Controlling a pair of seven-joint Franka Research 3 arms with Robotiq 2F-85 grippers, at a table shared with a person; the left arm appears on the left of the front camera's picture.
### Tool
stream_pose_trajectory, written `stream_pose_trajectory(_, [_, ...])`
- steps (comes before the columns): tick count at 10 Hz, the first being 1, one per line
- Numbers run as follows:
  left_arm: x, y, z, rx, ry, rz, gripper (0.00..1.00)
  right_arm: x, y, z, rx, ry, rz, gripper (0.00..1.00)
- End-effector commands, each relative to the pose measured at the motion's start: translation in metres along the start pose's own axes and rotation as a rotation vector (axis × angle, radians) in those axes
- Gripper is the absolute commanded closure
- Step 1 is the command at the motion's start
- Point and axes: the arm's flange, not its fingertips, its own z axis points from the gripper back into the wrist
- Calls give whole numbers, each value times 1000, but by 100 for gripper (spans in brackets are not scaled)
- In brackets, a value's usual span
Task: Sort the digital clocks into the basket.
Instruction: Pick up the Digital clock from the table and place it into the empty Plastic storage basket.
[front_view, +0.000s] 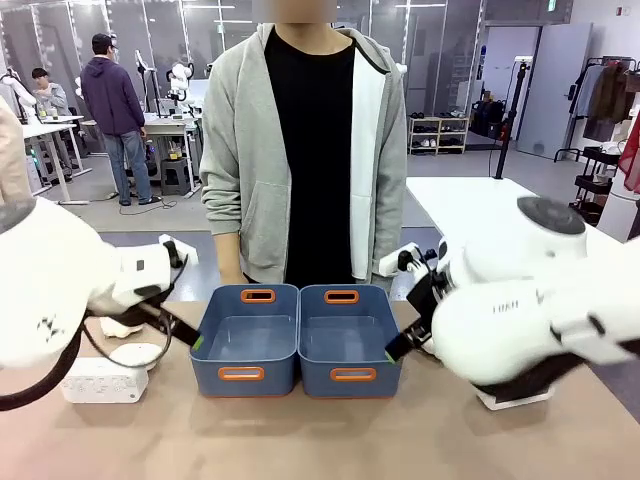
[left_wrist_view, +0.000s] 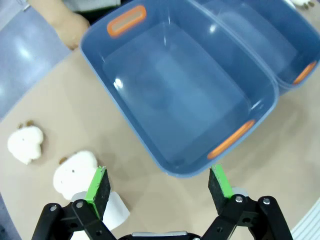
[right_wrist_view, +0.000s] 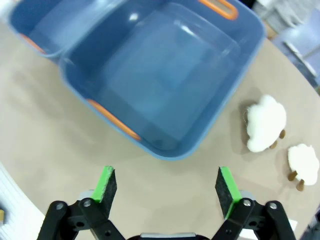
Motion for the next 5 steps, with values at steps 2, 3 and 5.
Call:
stream_pose_trajectory(2, [-5, 50, 54, -231, -92, 183, 0, 15, -47, 49, 279, 17, -177, 0])
stream_pose_trajectory(3, [-13, 67, 69, -376, -142, 277, 0, 12, -65, 62, 397, -10, -254, 0])
stream_pose_trajectory(5, [-44, 106, 109, -683, -296, 481, 0, -14, -113, 90, 634, -126, -401, 0])
